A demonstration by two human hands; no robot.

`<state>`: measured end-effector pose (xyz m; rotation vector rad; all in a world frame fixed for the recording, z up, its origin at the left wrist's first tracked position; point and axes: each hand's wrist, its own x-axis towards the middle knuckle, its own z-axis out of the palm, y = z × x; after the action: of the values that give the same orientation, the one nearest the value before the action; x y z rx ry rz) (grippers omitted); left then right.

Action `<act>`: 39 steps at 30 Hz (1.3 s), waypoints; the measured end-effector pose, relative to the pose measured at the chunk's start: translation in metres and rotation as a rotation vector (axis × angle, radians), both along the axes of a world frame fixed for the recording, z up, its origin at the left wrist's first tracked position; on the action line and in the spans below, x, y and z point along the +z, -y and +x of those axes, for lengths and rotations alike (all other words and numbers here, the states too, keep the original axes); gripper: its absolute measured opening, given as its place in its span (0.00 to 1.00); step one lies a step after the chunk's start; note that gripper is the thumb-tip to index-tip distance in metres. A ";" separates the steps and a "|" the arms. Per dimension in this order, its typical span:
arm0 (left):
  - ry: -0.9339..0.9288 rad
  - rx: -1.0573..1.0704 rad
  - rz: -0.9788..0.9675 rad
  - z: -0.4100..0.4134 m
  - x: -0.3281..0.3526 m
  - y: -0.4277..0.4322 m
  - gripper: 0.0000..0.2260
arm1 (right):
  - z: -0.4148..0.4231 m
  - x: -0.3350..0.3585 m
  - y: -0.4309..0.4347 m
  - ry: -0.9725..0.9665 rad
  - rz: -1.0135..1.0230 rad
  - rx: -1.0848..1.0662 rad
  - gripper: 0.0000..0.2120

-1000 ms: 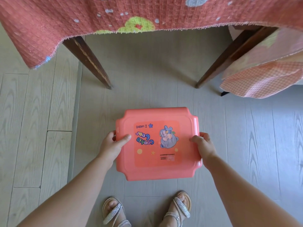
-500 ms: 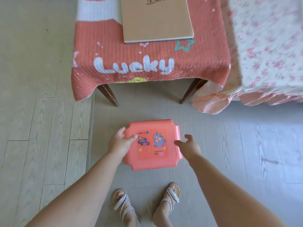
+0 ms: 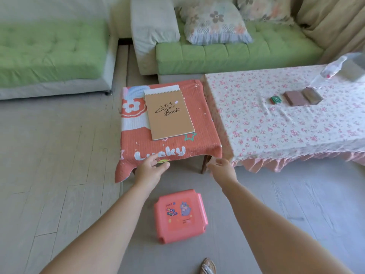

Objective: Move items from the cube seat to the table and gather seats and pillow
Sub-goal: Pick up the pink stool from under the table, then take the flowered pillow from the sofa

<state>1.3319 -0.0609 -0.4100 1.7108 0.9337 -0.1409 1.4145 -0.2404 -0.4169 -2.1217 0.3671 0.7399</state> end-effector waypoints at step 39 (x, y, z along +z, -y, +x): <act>0.511 0.039 0.157 -0.051 0.252 -0.346 0.26 | -0.038 0.256 -0.335 0.561 0.124 0.028 0.22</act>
<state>1.2812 0.2848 -0.1579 1.7515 0.6049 0.3896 1.3767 0.0948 -0.1605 -2.1114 -0.0128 0.1545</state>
